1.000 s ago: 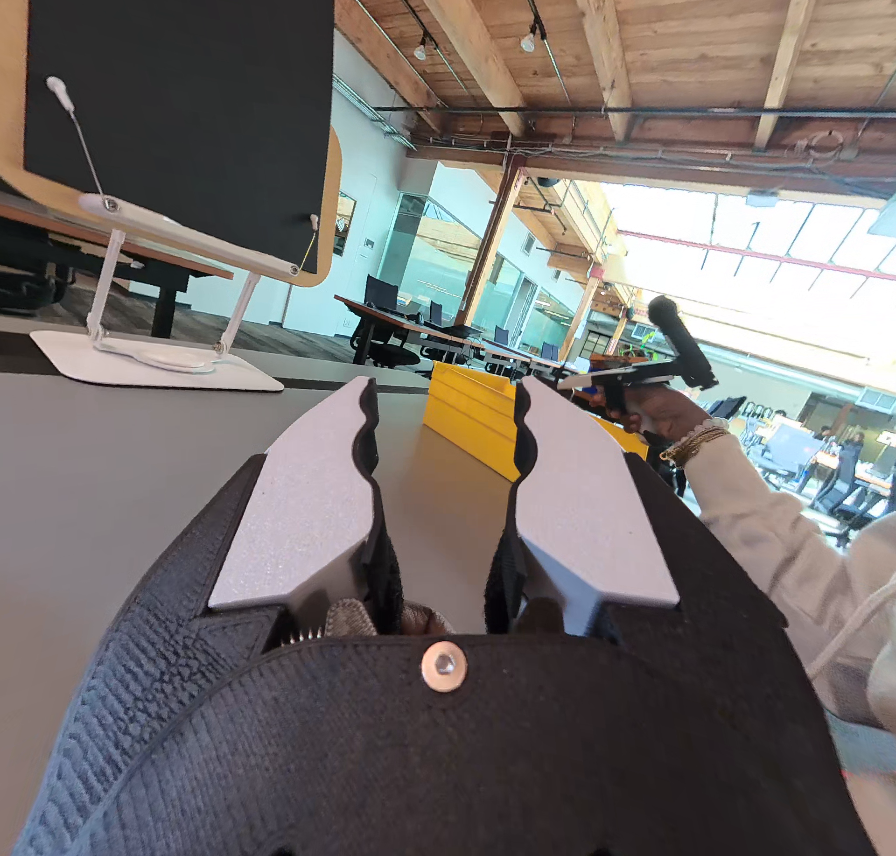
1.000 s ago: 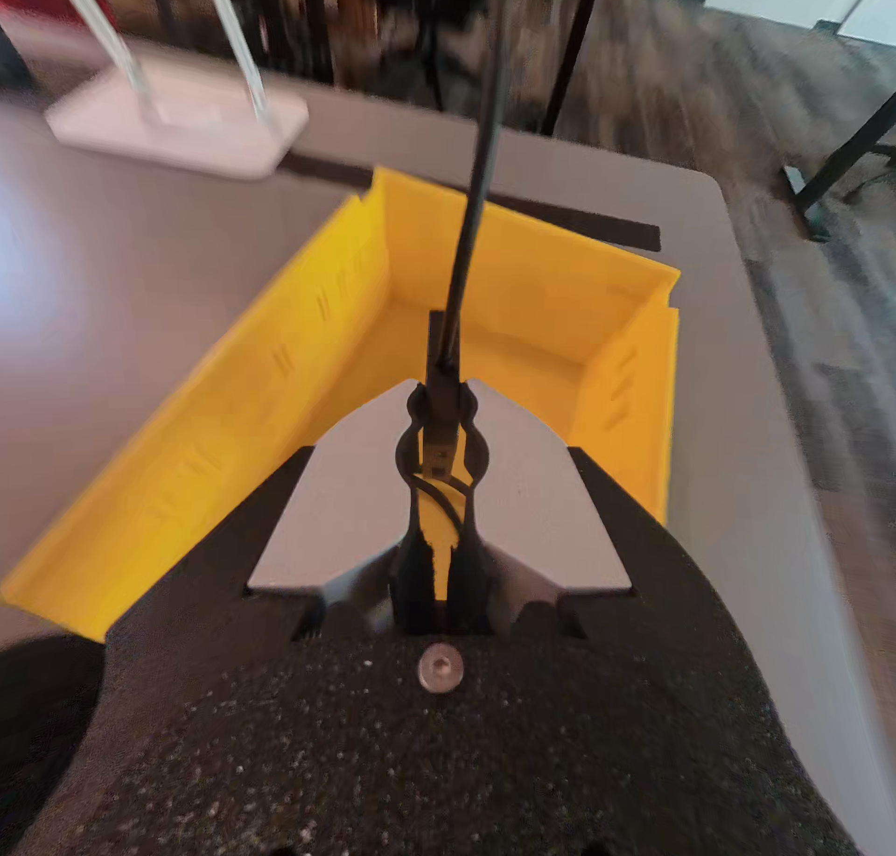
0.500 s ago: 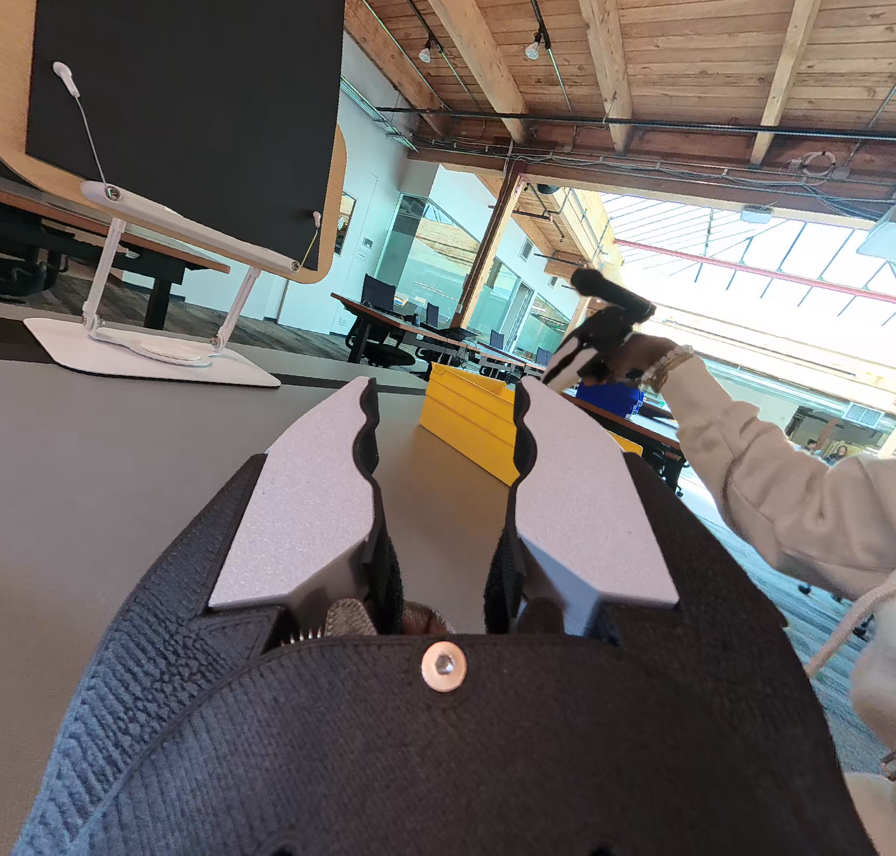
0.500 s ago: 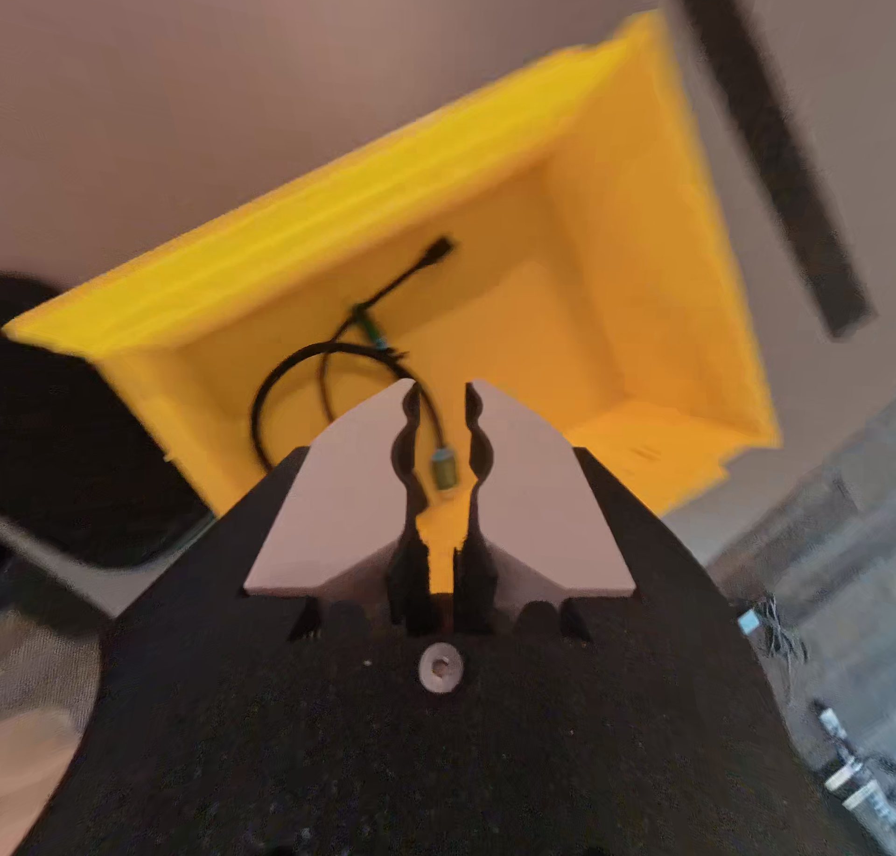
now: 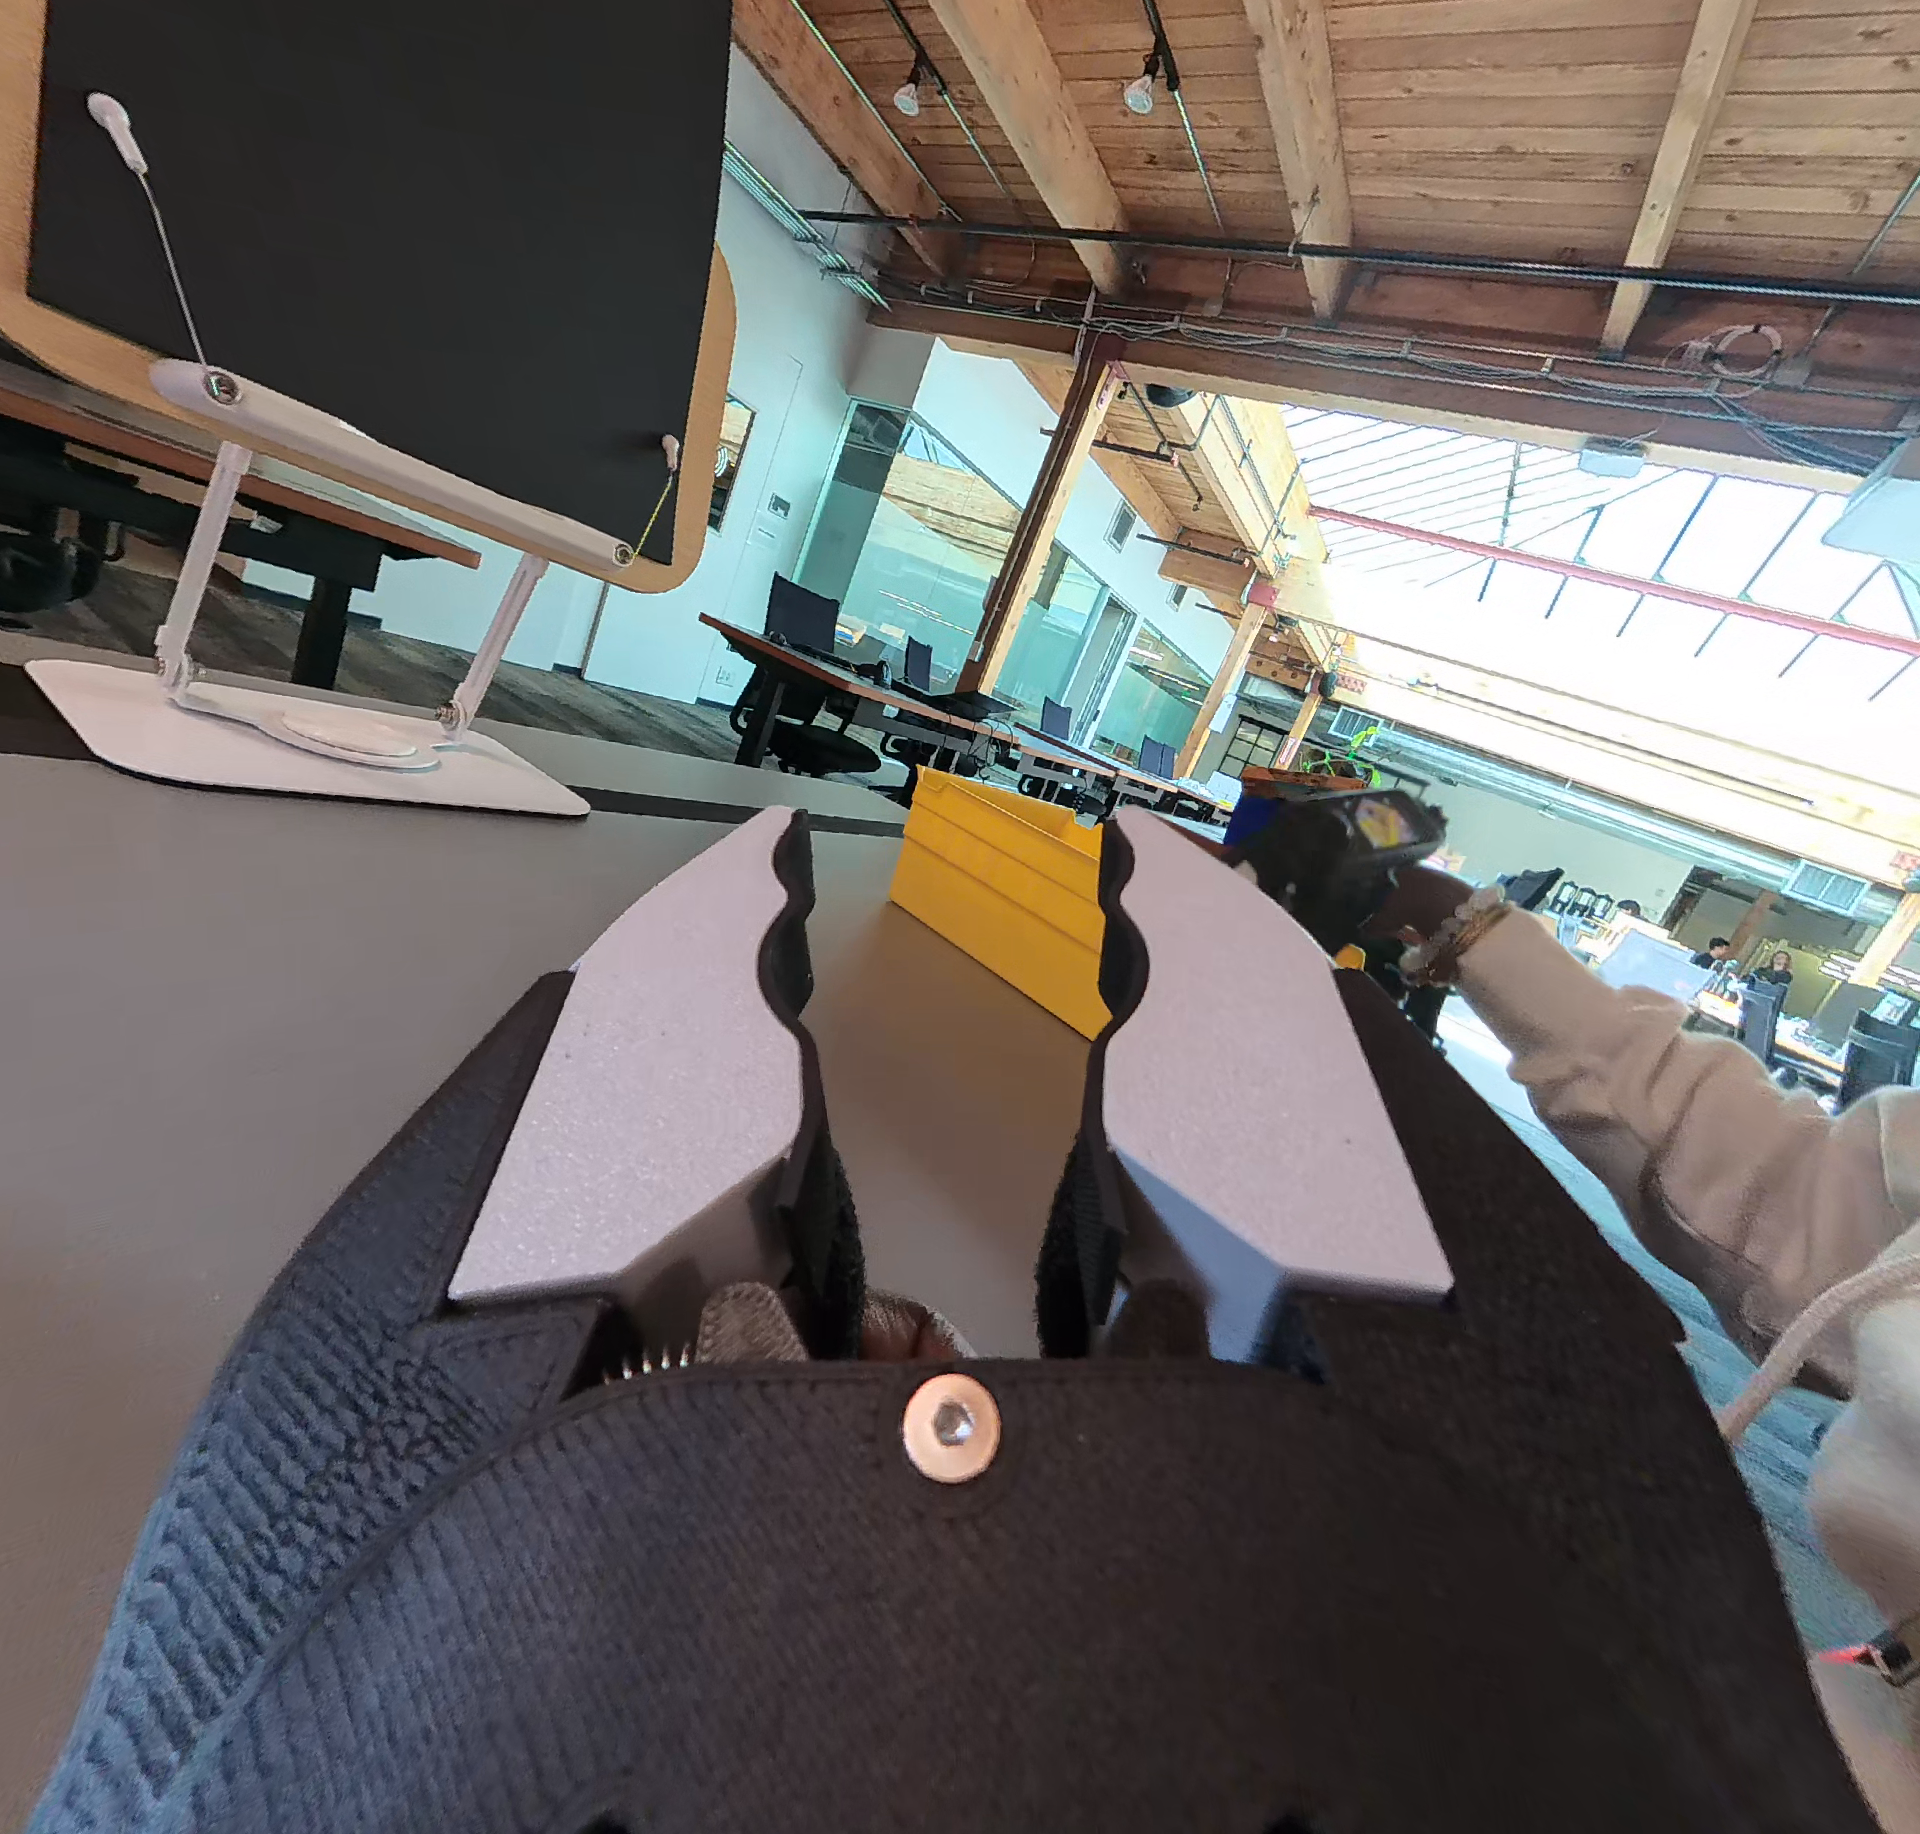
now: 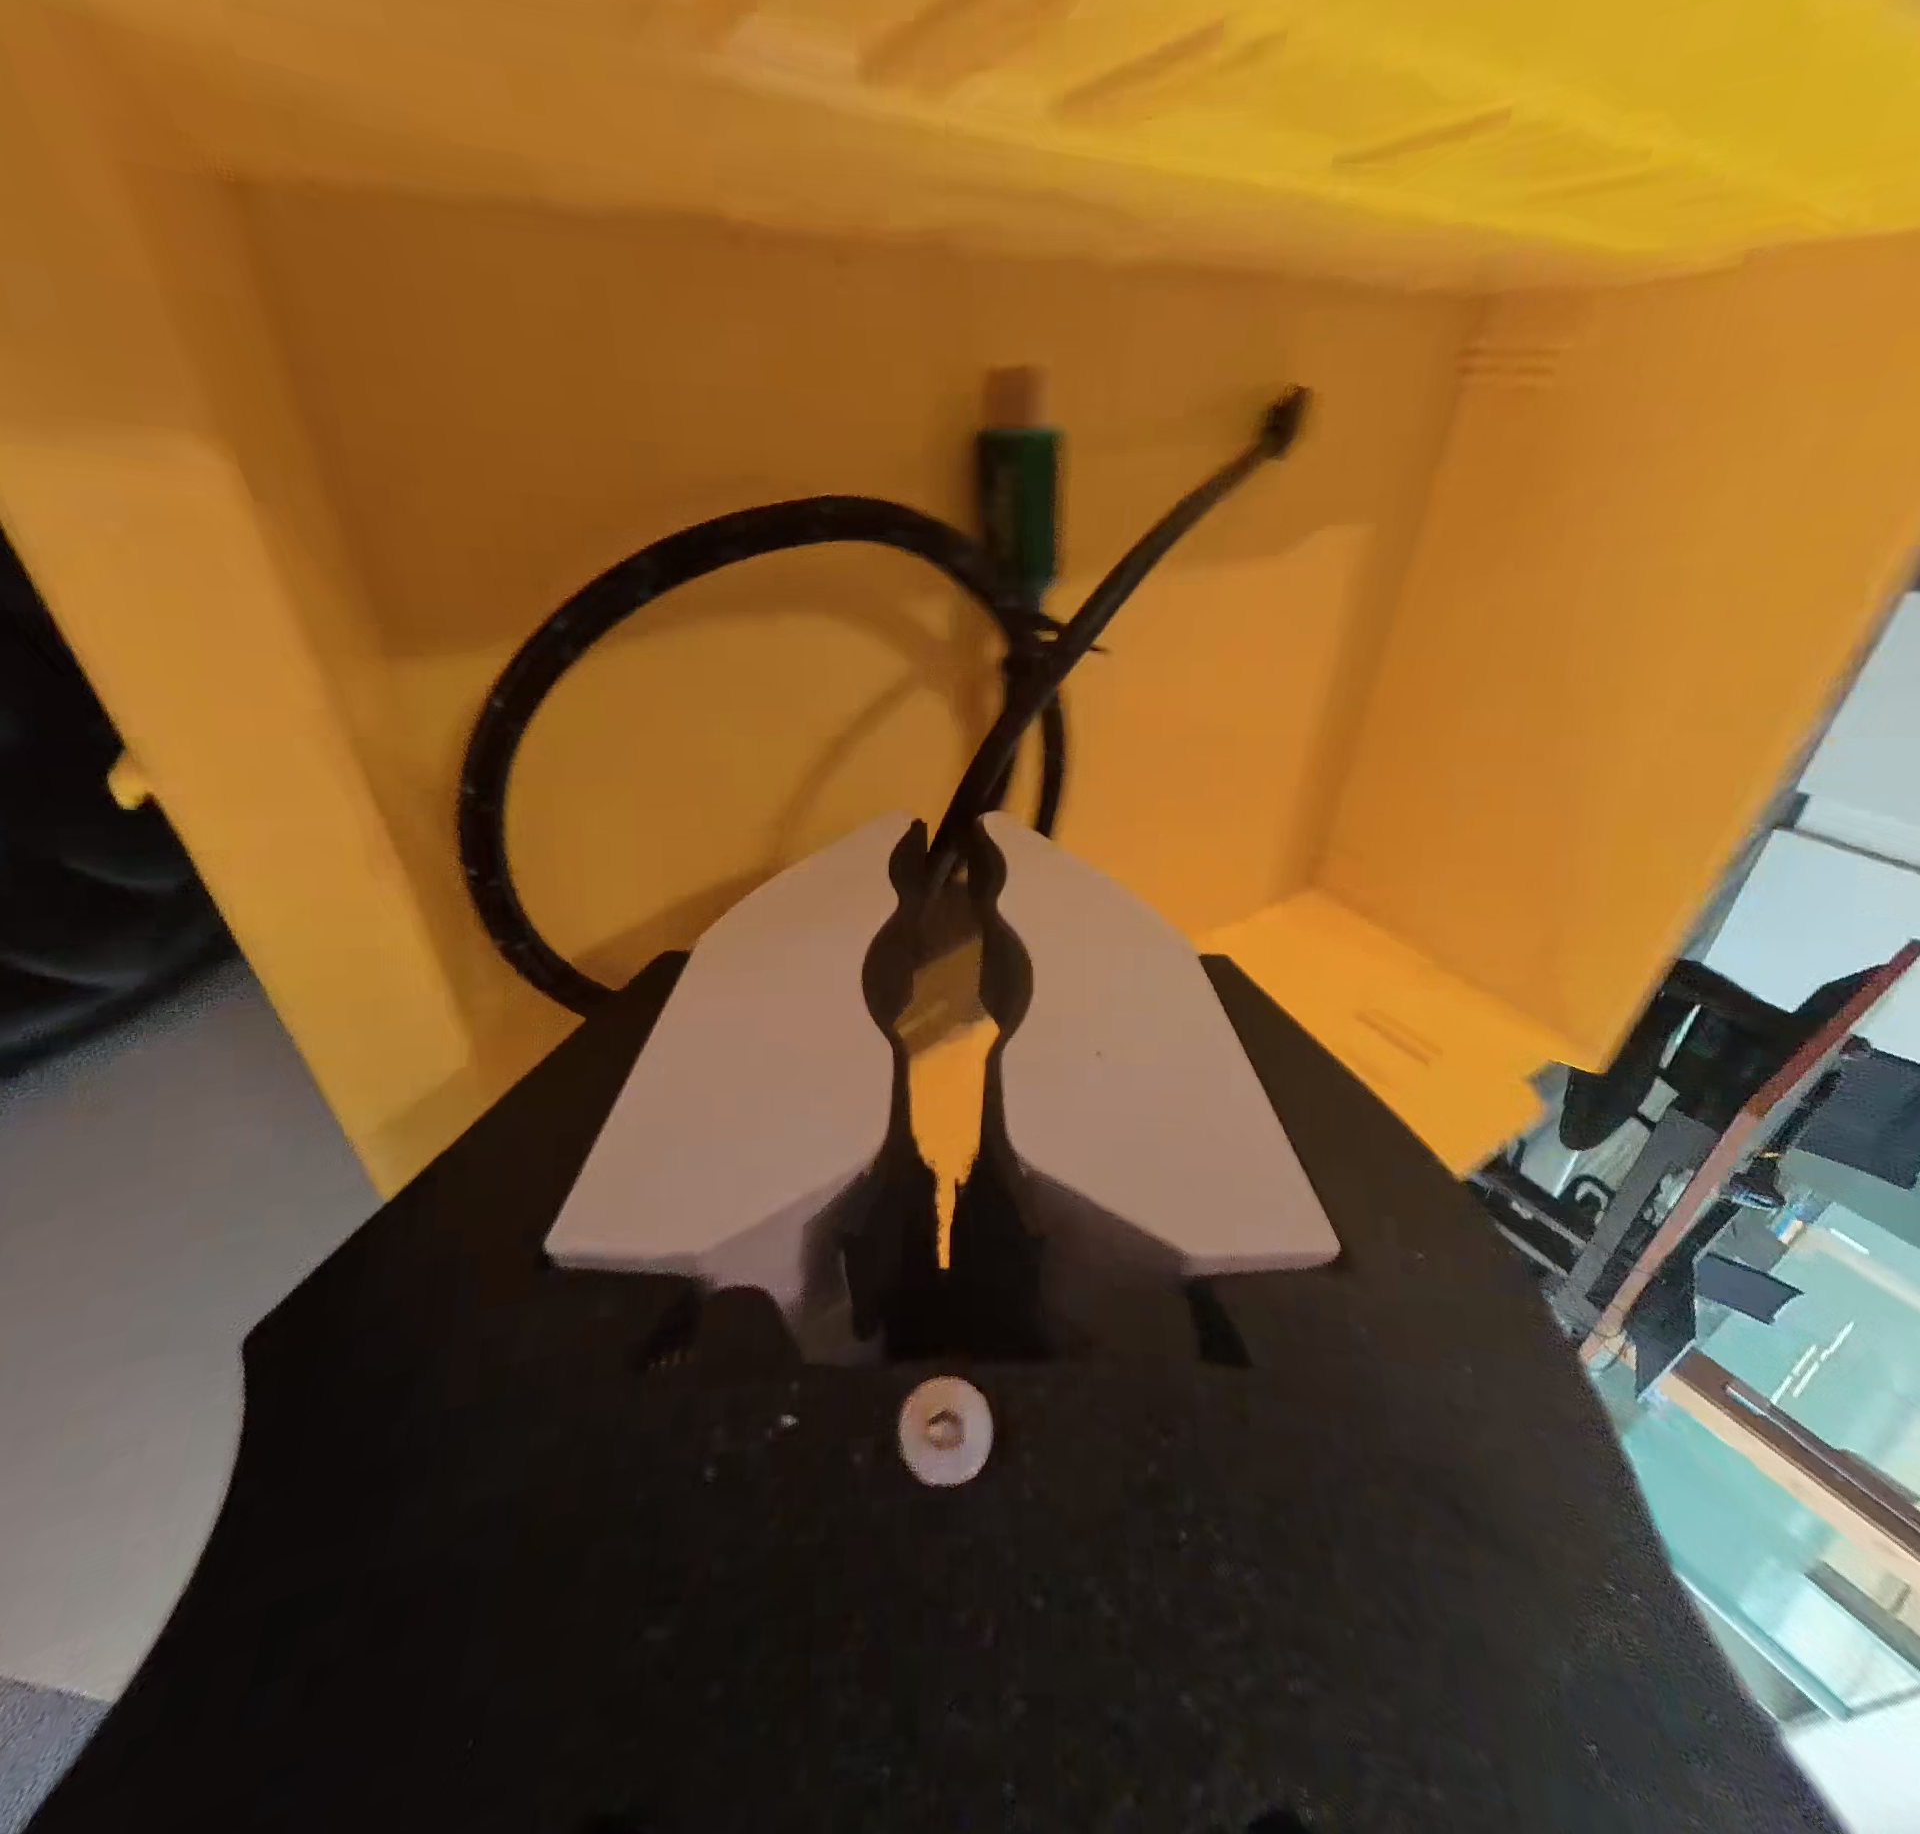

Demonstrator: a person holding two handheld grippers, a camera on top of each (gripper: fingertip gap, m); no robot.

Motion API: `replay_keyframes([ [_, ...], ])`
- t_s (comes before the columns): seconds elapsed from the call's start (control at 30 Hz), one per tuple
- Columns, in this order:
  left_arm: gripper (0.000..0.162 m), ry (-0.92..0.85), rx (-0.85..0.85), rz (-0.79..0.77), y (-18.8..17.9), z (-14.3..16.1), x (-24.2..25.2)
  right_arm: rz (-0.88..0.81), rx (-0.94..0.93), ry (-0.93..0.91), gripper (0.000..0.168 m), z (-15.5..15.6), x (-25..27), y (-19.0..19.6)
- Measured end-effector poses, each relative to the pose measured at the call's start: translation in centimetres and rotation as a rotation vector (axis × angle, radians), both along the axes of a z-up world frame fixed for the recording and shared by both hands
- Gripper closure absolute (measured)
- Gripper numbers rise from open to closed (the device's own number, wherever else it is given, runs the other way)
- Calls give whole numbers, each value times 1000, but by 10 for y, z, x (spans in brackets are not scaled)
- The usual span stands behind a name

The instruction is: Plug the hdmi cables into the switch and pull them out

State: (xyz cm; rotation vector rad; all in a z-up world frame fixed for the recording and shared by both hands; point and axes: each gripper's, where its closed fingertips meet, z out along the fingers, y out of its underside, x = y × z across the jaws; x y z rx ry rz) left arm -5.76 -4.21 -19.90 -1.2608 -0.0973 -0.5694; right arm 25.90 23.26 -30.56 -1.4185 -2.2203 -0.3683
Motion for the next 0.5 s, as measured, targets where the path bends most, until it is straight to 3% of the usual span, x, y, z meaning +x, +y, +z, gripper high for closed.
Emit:
replay_keyframes([
  [0.1, 109, -8, -2, -2, 0, 0, -1, 33, -66, 58, 162, 37, -10, 7],
  [0.2, 109, -8, -3, -1, 0, 0, -1, 70, -139, -9, 164, 56, -13, 23],
  [0.4, 110, -24, -4, -5, 0, -1, -2, -93, -431, -239, 164, 34, -9, 62],
  [0.5, 110, -39, -4, -10, 1, -1, -3, -151, -311, -254, 160, 28, -17, 109],
])
